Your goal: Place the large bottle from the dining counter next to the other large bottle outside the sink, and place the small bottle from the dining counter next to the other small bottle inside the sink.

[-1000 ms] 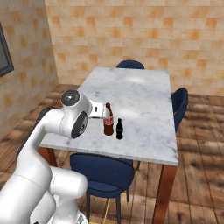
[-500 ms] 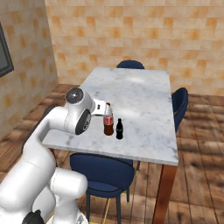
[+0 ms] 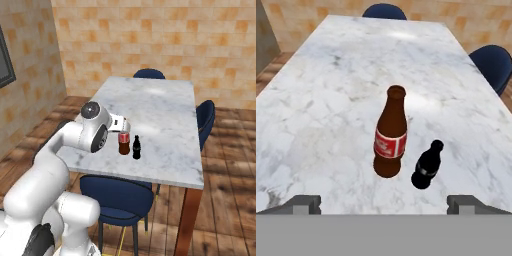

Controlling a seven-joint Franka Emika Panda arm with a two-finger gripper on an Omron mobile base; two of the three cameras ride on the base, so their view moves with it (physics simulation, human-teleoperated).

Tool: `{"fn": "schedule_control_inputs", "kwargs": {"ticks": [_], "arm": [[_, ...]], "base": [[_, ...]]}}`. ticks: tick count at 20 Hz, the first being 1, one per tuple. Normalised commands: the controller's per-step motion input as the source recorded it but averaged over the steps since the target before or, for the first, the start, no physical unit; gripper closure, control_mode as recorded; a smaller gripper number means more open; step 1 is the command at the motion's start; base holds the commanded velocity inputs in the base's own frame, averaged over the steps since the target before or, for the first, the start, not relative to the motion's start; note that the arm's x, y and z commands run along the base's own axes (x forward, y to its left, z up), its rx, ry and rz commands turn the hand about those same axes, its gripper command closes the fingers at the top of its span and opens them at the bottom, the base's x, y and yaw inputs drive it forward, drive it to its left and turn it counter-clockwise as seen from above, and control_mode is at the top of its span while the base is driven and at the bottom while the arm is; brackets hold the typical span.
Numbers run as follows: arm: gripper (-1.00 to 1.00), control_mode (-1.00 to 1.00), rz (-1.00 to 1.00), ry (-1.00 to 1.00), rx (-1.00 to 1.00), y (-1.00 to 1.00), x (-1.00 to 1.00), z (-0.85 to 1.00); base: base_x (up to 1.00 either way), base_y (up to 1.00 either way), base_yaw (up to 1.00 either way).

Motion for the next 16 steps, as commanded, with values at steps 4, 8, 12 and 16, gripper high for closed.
{"fn": "schedule_control_inputs", "kwargs": {"ticks": [4,8,12,16], "arm": [[-1.00,-1.00,0.00,0.00,0.00,-0.06,0.26,-0.11],[-1.00,-1.00,0.00,0.00,0.00,-0.03,0.26,-0.11],[-1.00,-1.00,0.00,0.00,0.00,0.00,0.27,-0.14],[-1.00,-1.00,0.00,0.00,0.00,0.00,0.28,-0.15]], "base": [[0.00,0.00,0.00],[0.00,0.00,0.00],[0.00,0.00,0.00],[0.00,0.00,0.00]]}}
